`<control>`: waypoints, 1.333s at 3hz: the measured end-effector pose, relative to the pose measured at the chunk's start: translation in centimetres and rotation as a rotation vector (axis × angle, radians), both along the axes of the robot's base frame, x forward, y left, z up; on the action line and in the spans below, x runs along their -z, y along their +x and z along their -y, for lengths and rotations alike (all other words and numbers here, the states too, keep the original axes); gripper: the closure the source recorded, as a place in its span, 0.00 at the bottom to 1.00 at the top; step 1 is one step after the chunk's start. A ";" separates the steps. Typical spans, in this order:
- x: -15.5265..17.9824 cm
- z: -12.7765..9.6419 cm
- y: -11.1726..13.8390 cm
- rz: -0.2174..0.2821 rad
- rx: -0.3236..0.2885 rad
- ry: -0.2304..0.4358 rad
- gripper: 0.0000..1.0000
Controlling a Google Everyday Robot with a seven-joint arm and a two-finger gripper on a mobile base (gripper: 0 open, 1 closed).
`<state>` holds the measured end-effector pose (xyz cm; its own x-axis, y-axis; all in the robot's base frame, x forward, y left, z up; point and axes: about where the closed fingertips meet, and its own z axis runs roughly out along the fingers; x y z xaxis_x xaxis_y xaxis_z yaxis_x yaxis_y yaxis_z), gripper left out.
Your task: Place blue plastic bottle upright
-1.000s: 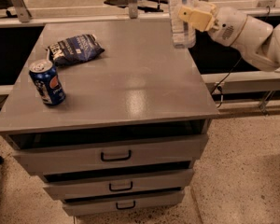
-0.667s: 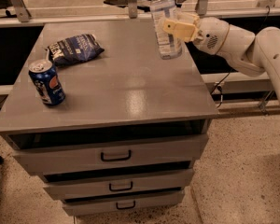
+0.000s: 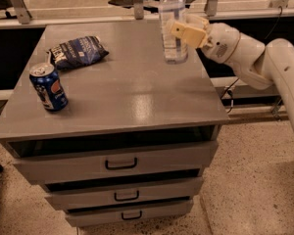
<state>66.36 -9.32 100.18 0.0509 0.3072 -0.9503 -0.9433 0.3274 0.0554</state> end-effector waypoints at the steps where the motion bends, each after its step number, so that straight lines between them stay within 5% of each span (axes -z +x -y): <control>1: 0.6 -0.2 -1.5 0.025 -0.017 0.046 1.00; 4: 5.2 0.2 -3.6 0.113 -0.087 0.053 1.00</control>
Offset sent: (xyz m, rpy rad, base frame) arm -0.0398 0.0056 -0.0378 0.0630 -0.0941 0.0700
